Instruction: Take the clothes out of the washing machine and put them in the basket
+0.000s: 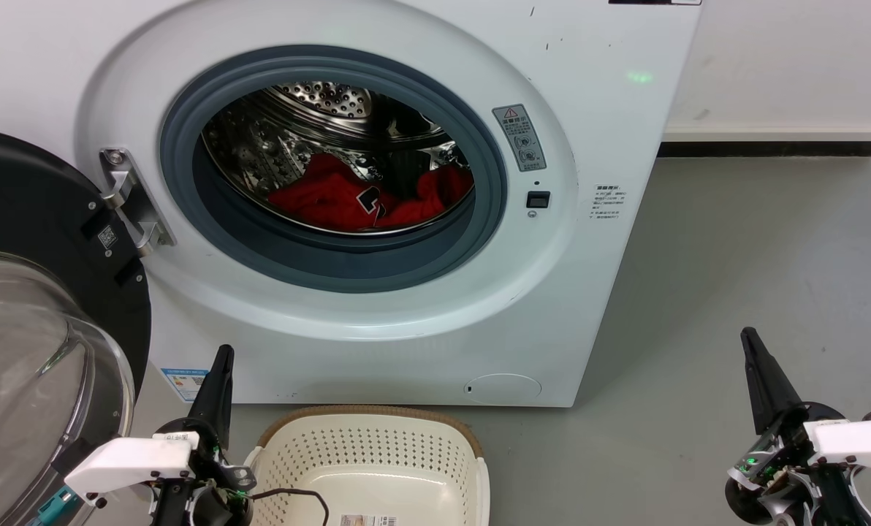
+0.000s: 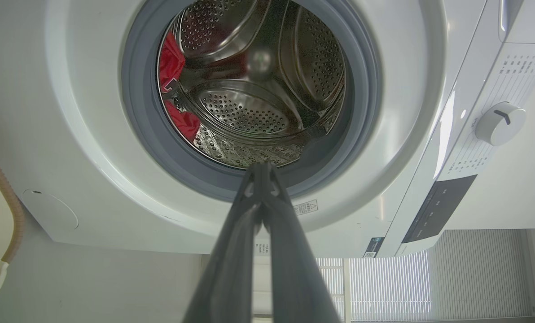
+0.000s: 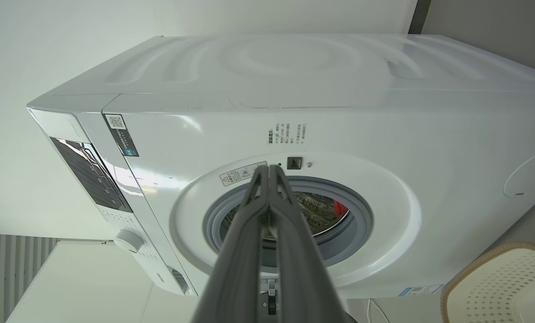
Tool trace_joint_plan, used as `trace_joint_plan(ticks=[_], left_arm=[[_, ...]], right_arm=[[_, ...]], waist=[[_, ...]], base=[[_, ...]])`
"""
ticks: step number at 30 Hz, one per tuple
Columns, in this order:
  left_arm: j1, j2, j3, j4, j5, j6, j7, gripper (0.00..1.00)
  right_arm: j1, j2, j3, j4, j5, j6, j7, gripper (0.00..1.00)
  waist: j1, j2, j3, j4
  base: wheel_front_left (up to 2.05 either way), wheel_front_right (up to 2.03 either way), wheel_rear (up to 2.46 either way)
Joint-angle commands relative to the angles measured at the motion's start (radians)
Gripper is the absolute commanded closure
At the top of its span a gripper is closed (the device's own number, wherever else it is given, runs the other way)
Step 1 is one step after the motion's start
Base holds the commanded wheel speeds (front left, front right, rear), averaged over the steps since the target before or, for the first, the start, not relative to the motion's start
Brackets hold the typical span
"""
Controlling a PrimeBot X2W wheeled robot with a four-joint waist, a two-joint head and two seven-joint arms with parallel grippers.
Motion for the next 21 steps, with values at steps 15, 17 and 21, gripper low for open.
trace_joint_plan(ticks=[15, 17, 21], left_arm=[[-0.006, -0.001, 0.003, -0.001, -0.002, -0.004, 0.002, 1.00], [-0.006, -0.001, 0.003, -0.001, -0.002, -0.004, 0.002, 1.00], [-0.006, -0.001, 0.003, -0.001, -0.002, -0.004, 0.002, 1.00]], right_arm=[[-0.012, 0.004, 0.001, 0.002, -0.004, 0.000, 0.001, 1.00], [-0.012, 0.004, 0.001, 0.002, -0.004, 0.000, 0.001, 1.00], [-0.012, 0.004, 0.001, 0.002, -0.004, 0.000, 0.001, 1.00]], waist=[[0.0000, 0.0000, 0.000, 0.000], [0.0000, 0.0000, 0.000, 0.000], [0.0000, 0.0000, 0.000, 0.000]], base=[[0.00, 0.00, 0.00], [0.00, 0.00, 0.00], [0.00, 0.00, 0.00]])
